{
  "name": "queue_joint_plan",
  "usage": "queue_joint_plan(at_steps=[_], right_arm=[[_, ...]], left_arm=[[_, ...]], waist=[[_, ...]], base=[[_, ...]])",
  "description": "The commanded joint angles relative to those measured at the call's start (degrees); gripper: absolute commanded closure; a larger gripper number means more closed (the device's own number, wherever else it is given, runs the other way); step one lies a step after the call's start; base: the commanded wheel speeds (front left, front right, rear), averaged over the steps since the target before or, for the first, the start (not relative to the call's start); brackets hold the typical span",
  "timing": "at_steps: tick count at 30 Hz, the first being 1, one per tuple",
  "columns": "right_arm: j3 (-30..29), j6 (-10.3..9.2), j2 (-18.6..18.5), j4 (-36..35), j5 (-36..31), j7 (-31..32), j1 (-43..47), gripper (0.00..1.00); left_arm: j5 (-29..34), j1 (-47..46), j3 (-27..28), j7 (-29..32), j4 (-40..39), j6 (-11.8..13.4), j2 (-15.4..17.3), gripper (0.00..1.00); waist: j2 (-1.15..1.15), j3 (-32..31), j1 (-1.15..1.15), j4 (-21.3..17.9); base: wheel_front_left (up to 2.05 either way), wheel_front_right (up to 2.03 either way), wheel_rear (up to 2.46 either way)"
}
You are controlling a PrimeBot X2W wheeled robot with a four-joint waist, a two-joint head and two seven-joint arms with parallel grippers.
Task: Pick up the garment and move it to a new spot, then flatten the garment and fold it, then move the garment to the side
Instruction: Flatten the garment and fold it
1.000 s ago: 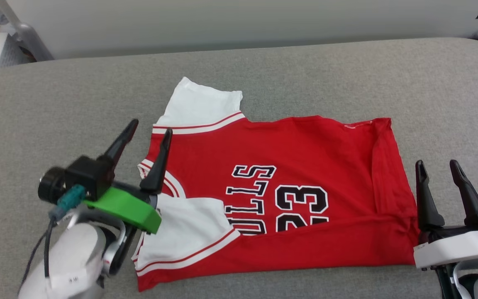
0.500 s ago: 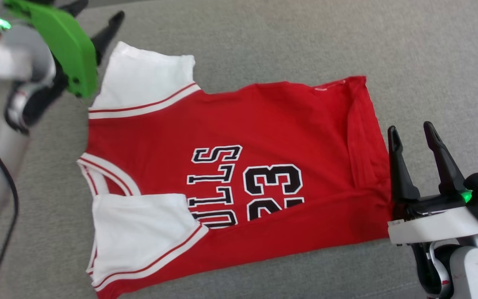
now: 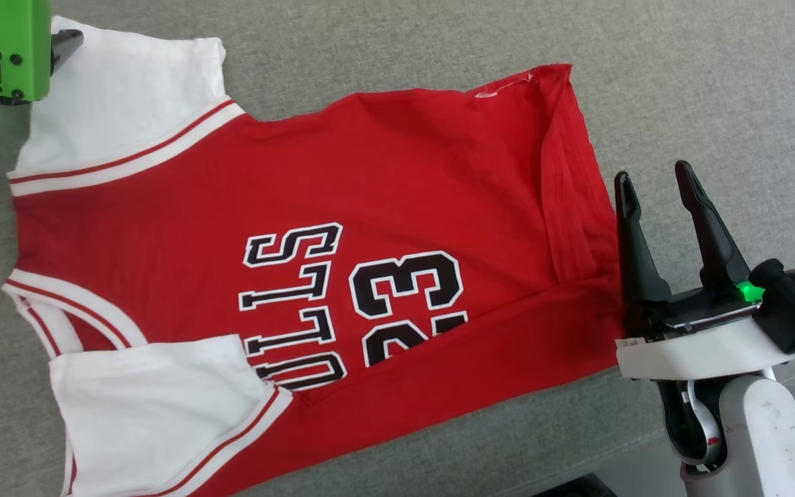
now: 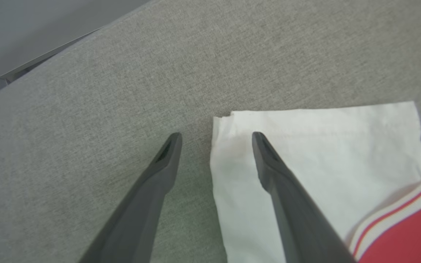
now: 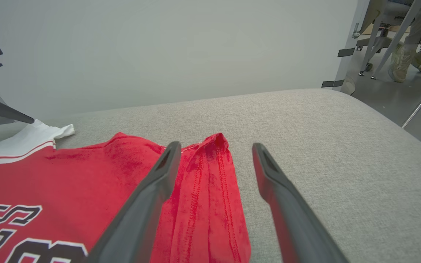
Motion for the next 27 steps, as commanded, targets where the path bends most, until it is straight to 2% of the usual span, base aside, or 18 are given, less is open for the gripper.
queue_joint_plan(at_steps=[1,8,9,10,15,21,27], right_arm=[[0.2,-0.05,0.3,0.3,0.6,-0.6,-1.1,0.00],[0.5,-0.05,0.5,1.3,0.6,-1.2,-1.9,0.00],[0.5,-0.05,0.5,1.4,0.5,-1.2,-1.9,0.00],[0.5,-0.05,0.6,1.4,0.5,-1.2,-2.0,0.00],[0.4,-0.05,0.5,1.8,0.1,-1.3,-2.4,0.00],[-0.1,-0.05,-1.0,2.2,0.2,0.3,-2.0,0.00],[-1.7,-0.05,-3.6,1.3,0.5,7.0,-1.8,0.00]], left_arm=[[0.5,-1.0,0.0,-0.2,0.8,0.0,0.2,0.00],[1.2,-0.5,-1.5,0.5,3.6,0.4,-0.2,0.02],[1.4,-0.4,-1.7,0.6,3.9,0.5,-0.3,0.69],[1.4,-0.2,-2.0,0.8,4.1,0.5,-0.5,1.00],[-0.2,0.6,-1.9,2.0,5.0,1.1,-2.2,1.00],[-0.9,1.4,-0.6,-2.2,4.8,3.1,-3.9,1.00],[-2.9,3.4,0.6,-6.0,3.0,2.7,-5.3,1.00]], waist=[[0.00,1.7,-0.01,-1.4],[0.00,2.5,-0.01,-1.4],[0.00,2.6,-0.01,-1.3],[0.00,2.6,-0.01,-1.3],[0.00,2.0,-0.01,-0.5],[0.00,-1.1,-0.01,0.7],[0.00,-5.5,-0.01,3.2]], base=[[0.00,0.00,0.00],[0.00,0.00,0.00],[0.00,0.00,0.00],[0.00,0.00,0.00],[0.00,0.00,0.00],[0.00,0.00,0.00],[0.00,0.00,0.00]])
